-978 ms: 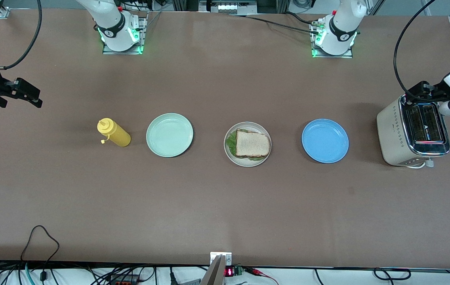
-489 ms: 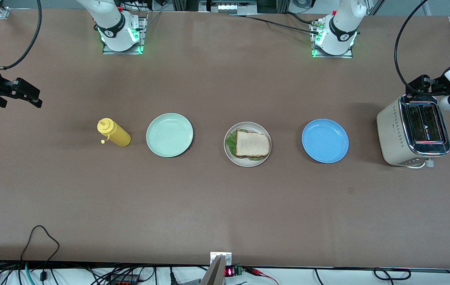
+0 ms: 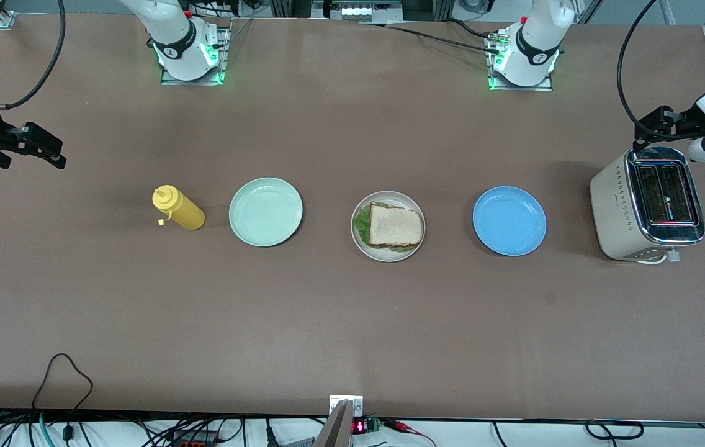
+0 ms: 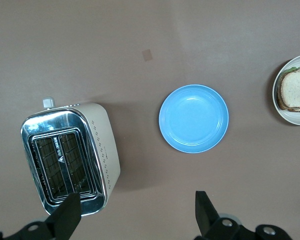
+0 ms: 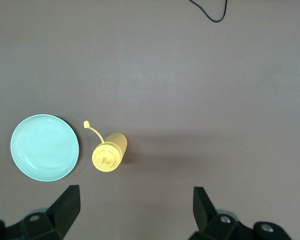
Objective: Make sandwich in beige plate with both arms
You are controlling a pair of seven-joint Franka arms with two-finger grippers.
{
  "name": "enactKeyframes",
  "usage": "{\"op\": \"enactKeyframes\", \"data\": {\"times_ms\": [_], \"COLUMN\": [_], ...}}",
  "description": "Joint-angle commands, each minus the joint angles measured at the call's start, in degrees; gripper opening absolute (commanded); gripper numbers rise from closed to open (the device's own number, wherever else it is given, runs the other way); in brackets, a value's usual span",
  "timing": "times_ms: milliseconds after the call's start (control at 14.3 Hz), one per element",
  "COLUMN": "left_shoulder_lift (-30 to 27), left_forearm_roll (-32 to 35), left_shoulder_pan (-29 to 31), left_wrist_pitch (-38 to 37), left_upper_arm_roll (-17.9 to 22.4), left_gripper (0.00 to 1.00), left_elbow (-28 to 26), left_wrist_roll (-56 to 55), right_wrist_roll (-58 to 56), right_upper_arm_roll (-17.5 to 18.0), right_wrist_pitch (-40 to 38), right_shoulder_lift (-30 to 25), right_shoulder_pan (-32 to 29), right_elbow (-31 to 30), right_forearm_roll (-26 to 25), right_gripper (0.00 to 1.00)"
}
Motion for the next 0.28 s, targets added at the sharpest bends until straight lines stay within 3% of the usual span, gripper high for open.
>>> {"op": "enactKeyframes", "data": {"times_ms": [0,210], "left_shoulder_lift": [-1.0,-0.8], "left_forearm_roll": [-0.6,-0.6], "left_shoulder_pan": [-0.4,-0.5], "left_wrist_pitch": [-0.6,-1.2], "left_upper_arm_roll": [0.1,0.2], "left_gripper": [1.0,1.0], "left_elbow": [-0.6,0.0], "left_wrist_roll": [-0.9,-1.9], "right_wrist_roll": [-0.3,-0.3], "right_upper_arm_roll": [0.4,0.4], "right_wrist_pitch": [-0.9,-0.9], "right_shoulder_lift": [0.4,0.4], "right_shoulder_pan": [-0.5,-0.5], "right_elbow": [1.1,1.1], "right_forearm_roll": [-0.7,-0.7], "right_gripper": [1.0,1.0]}}
